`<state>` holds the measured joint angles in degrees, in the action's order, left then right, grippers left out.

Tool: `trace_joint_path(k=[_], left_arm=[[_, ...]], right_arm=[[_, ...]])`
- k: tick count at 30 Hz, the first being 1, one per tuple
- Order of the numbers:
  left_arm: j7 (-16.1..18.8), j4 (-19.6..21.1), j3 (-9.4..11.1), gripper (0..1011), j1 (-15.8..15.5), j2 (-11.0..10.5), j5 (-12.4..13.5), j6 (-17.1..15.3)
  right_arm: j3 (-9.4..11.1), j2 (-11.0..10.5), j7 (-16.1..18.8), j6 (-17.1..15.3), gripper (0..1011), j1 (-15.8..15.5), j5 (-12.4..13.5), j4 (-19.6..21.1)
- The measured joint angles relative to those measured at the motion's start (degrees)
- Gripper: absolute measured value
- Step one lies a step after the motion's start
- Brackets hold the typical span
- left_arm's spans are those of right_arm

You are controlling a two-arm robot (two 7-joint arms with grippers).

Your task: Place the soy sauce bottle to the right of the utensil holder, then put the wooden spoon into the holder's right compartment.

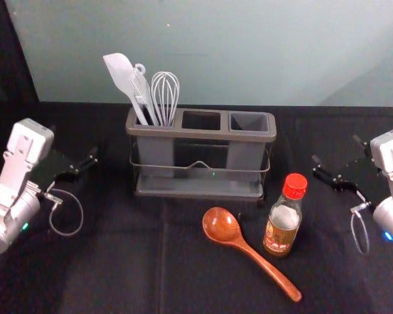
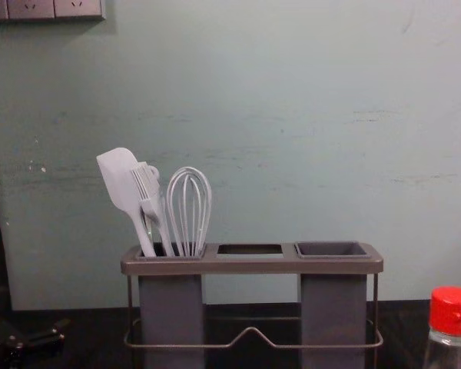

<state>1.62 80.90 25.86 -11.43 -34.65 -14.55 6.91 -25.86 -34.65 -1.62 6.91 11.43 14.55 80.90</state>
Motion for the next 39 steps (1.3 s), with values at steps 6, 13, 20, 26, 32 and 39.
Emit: trace_joint_path(k=[6, 13, 20, 26, 32, 39], left_arm=[[0.0, 0.0, 0.0, 1005, 0.0, 0.0, 0.0, 0.0], [0.0, 0.0, 0.0, 1005, 0.0, 0.0, 0.0, 0.0], [0.0, 0.0, 0.0, 1005, 0.0, 0.0, 0.0, 0.0], [0.0, 0.0, 0.0, 1005, 0.0, 0.0, 0.0, 0.0], [0.0, 0.0, 0.0, 1005, 0.0, 0.0, 0.0, 0.0], [0.0, 0.0, 0.0, 1005, 0.0, 0.0, 0.0, 0.0]], right_arm=[[0.0, 0.0, 0.0, 0.0, 1003, 0.0, 0.0, 0.0], [0.0, 0.0, 0.0, 0.0, 1002, 0.0, 0.0, 0.0], [0.01, 0.0, 0.0, 0.0, 1003, -0.01, -0.01, 0.0], [2.3, -1.75, -0.07, 0.89, 1003, -3.61, -0.11, 3.5], [5.4, -4.75, 0.4, 2.23, 1003, -9.15, 1.54, 8.67], [9.69, -8.8, 4.08, 4.44, 1003, -16.27, 6.37, 14.67]])
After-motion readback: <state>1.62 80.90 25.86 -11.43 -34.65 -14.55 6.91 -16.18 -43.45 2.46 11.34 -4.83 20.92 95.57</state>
